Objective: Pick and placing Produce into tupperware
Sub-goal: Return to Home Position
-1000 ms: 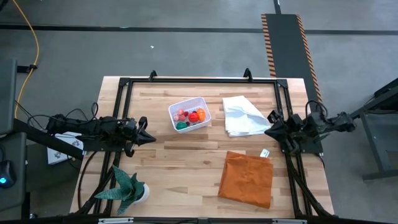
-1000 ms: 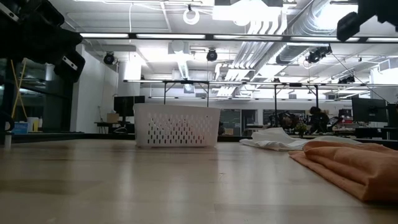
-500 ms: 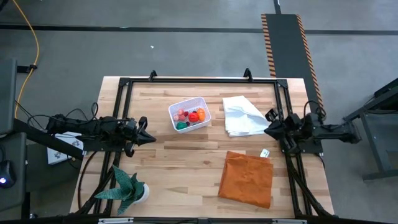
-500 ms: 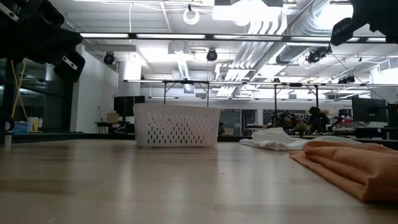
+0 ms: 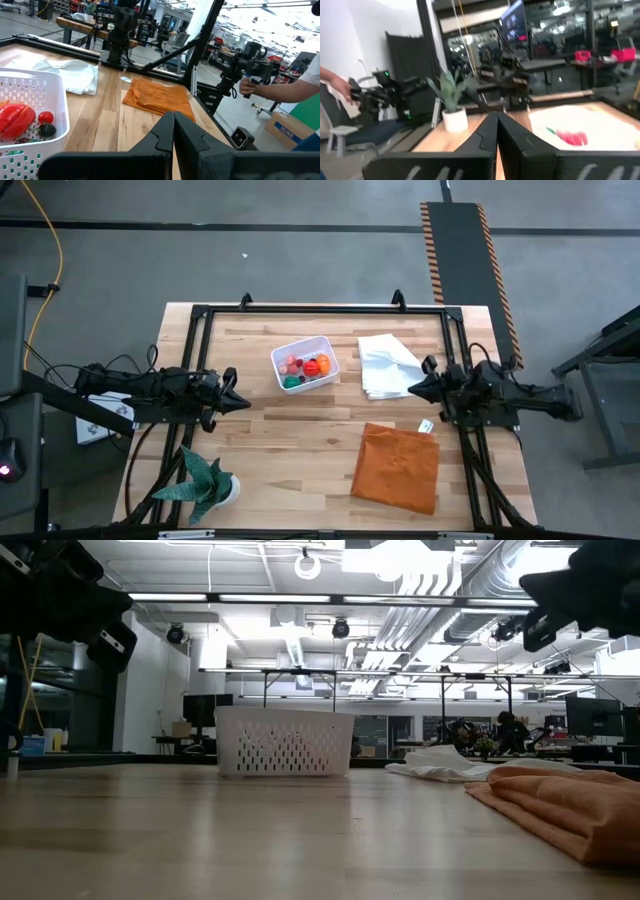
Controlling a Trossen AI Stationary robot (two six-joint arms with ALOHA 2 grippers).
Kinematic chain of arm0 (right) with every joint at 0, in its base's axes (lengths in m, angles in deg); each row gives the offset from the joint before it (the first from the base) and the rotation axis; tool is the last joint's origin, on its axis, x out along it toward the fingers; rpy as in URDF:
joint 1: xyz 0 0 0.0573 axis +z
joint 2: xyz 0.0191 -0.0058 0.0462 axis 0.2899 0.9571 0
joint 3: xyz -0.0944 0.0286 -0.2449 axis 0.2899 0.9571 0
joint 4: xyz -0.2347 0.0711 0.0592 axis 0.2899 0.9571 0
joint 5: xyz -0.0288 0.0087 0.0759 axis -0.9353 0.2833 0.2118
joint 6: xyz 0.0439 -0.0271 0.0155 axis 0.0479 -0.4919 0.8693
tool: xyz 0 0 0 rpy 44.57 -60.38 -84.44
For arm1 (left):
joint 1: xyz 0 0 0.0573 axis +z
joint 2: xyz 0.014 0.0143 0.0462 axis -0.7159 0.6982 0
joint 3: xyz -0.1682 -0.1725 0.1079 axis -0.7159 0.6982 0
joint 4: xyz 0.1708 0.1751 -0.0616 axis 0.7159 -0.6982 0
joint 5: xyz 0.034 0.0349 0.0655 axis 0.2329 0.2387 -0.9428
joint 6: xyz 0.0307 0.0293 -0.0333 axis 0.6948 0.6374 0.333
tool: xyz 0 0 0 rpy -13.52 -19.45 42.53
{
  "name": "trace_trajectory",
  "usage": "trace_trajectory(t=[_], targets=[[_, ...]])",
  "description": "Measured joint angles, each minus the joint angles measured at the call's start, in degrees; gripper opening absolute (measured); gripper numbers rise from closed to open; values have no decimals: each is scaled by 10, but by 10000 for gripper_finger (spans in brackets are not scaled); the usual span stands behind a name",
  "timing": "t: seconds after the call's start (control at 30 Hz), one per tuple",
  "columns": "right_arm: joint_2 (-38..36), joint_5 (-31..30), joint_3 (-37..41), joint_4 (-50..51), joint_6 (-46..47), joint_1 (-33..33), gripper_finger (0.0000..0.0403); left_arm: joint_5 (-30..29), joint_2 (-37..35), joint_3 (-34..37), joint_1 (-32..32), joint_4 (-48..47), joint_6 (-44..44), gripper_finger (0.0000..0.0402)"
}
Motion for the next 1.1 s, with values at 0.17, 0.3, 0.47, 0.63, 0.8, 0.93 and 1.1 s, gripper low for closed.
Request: trace_trajectory(t=[0.17,0.3,0.47,0.63,0.8,0.93,1.1], targets=[[0,0,0,54,-1,-11,0,0,0,0,0,0,0,1],[1,-6,0,79,7,-20,0,0,0,0,0,0,0,1],[1,-45,0,84,31,-21,0,0,0,0,0,0,0,1],[1,-110,0,95,27,-21,0,0,0,0,0,0,0,1],[1,-123,0,97,21,-21,0,0,0,0,0,0,0,1],[1,-124,0,97,23,-21,0,0,0,0,0,0,0,1],[1,-124,0,97,25,-21,0,0,0,0,0,0,0,1]])
